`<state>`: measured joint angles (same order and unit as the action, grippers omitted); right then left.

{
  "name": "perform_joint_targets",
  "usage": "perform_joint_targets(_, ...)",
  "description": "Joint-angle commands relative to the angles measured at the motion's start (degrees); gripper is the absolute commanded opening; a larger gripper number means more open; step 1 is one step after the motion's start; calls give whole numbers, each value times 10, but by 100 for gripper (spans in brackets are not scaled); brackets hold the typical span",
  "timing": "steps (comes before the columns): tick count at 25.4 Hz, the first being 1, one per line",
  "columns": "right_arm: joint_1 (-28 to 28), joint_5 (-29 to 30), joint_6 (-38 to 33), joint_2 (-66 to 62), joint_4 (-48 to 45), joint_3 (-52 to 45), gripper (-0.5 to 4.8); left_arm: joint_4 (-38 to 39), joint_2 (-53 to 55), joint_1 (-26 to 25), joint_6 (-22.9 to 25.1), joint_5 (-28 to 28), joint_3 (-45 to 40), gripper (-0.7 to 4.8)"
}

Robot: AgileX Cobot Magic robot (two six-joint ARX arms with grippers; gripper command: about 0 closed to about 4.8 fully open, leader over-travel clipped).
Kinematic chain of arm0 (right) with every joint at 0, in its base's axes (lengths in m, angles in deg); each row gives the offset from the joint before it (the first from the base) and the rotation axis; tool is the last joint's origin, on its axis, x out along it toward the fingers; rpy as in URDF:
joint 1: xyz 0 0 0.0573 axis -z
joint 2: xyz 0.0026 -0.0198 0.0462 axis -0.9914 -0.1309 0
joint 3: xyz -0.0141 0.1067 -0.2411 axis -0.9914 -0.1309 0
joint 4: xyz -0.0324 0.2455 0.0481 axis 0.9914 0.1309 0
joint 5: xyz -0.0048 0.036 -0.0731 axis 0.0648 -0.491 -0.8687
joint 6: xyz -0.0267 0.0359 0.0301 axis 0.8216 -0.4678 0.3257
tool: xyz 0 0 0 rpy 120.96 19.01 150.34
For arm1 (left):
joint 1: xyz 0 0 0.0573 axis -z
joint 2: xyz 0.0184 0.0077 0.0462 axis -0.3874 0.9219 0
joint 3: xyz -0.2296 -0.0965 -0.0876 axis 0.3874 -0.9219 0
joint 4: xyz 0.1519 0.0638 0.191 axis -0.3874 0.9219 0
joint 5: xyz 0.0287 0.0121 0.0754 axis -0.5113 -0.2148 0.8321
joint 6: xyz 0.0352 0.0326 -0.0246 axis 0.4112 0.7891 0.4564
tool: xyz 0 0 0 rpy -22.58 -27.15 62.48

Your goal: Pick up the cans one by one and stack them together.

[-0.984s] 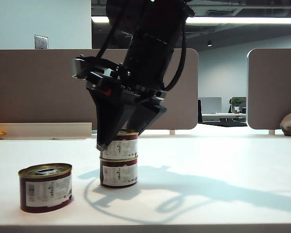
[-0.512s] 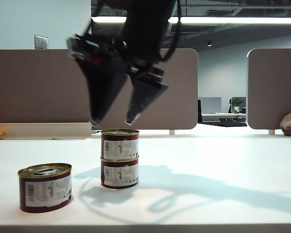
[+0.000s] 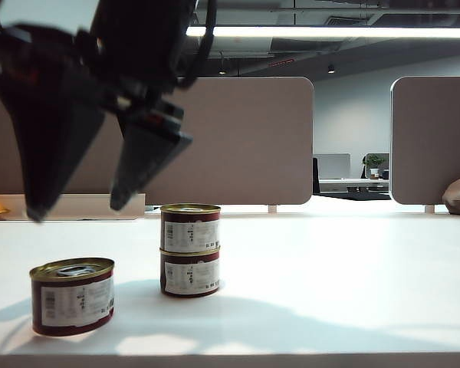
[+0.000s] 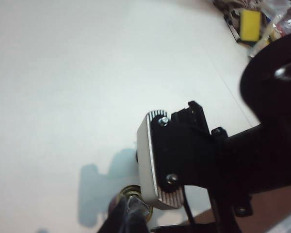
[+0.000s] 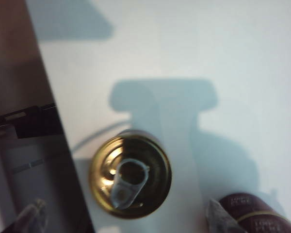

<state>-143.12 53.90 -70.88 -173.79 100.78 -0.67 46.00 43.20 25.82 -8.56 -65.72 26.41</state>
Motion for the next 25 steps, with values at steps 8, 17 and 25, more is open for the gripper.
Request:
perform_joint_targets(8, 0, 17, -9, -71, -22, 0, 429, 2, -47, -1, -10, 19, 3, -4)
perform_joint_targets(17, 2, 17, -9, -88, -19, 1, 197, 1, -47, -1, -10, 19, 3, -4)
perform_joint_targets(25, 3, 3, -6, -82, -1, 56, 156, -12, -47, -1, -10, 19, 3, -4)
